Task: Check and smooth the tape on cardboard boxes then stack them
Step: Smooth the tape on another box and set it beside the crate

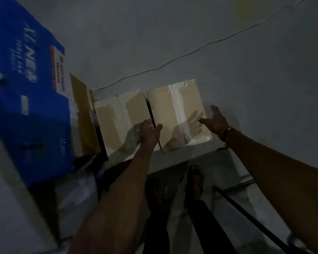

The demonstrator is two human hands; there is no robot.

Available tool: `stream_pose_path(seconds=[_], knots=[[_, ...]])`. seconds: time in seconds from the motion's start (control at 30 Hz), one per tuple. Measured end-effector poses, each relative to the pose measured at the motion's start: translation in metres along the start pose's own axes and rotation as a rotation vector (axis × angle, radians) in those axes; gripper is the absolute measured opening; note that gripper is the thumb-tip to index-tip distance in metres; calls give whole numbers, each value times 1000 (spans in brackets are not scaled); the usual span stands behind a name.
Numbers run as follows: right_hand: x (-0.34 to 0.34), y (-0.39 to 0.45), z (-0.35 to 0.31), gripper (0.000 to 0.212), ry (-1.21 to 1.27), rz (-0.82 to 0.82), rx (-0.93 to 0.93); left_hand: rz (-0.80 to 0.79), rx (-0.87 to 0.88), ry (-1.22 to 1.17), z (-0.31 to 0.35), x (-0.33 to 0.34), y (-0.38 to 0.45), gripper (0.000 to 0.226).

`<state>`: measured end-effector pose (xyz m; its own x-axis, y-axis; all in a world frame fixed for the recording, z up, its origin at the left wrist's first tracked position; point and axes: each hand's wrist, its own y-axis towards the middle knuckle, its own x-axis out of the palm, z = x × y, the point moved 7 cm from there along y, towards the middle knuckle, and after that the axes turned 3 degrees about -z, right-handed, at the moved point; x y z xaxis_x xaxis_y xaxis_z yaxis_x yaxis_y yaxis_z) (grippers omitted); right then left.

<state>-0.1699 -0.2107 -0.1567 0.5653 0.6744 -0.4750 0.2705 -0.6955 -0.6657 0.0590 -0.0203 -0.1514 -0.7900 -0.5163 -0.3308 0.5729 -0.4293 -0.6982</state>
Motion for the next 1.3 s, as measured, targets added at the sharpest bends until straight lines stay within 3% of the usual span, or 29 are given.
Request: stream_pose_path(seconds=[0.07,0.17,0.37,0.47,0.63,0.8,0.9,1.1,1.3], knots=[[9,32,18,90,11,-10,16,16,6,21,-15,6,28,53],[24,67,36,97,54,-34,48,58,78,0,-20,10,51,16],[42,85,46,90,122,-79,73,86,228,143,-14,27,62,33],[43,91,49,109,158,-103,59,101,190,182,-21,35,74,43],[41,96,51,85,158,-141,36,66,63,76,4,33,58,46],[20,93,52,95,152,-128,16,25,41,2,15,35,46,39],[-7,66,31,68,125,-113,20,-49,65,-63,35,37,23,56],[-74,-4,-42,62,129,-92,-32,-141,113,-43,63,20,4,78],[-157,-102,-135,96,129,-43,-158,-175,241,-91,200,-35,-141,70]])
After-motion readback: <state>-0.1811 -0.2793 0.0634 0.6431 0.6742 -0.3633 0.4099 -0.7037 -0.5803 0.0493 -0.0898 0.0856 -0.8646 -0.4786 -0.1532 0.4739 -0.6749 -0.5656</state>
